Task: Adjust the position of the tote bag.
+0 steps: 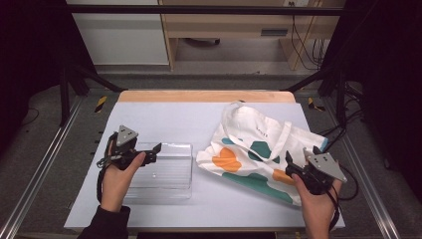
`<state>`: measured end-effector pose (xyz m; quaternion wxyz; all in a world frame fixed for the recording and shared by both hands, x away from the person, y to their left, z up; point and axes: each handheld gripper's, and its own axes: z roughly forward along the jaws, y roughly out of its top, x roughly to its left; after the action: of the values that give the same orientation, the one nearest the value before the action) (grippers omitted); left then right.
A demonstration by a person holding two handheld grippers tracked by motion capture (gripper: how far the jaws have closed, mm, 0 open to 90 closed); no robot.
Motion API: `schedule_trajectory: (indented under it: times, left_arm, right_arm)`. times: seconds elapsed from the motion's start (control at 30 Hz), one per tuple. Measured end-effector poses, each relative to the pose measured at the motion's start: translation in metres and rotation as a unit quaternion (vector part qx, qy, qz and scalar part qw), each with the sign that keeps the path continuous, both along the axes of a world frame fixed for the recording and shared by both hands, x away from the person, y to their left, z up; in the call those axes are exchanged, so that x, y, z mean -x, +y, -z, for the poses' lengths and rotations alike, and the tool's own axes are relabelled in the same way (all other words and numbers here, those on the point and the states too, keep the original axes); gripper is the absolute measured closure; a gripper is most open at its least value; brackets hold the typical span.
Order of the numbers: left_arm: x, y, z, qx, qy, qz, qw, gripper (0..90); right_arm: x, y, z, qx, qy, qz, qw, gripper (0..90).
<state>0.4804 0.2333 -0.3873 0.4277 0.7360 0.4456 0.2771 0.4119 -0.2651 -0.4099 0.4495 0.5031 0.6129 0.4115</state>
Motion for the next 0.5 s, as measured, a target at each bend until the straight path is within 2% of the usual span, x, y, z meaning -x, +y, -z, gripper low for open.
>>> schedule_trajectory:
  times: [0.07,0.17,0.33,0.4,0.5]
  left_arm:
    - [0.000,-0.001,-0.001,0.001,-0.001,0.003,1.0000,6.4]
    - [0.003,-0.003,-0.005,-0.010,-0.004,0.010,0.9999,6.3]
    - [0.007,-0.009,-0.008,-0.014,-0.012,0.018,0.9997,6.3]
    - [0.008,-0.010,-0.008,-0.020,-0.014,0.020,0.9995,6.3]
    - [0.013,-0.014,-0.006,-0.024,-0.014,0.026,0.9993,6.3]
  right_arm:
    - [0.001,-0.006,0.000,-0.005,-0.004,0.011,0.9999,20.3]
    - [0.003,-0.014,-0.002,-0.014,-0.003,0.023,0.9996,25.3]
    - [0.004,-0.028,0.000,-0.031,0.031,0.036,0.9984,32.6]
    - [0.007,-0.032,-0.002,-0.047,0.030,0.041,0.9976,35.2]
    - [0.008,-0.036,-0.006,-0.048,0.027,0.047,0.9973,39.6]
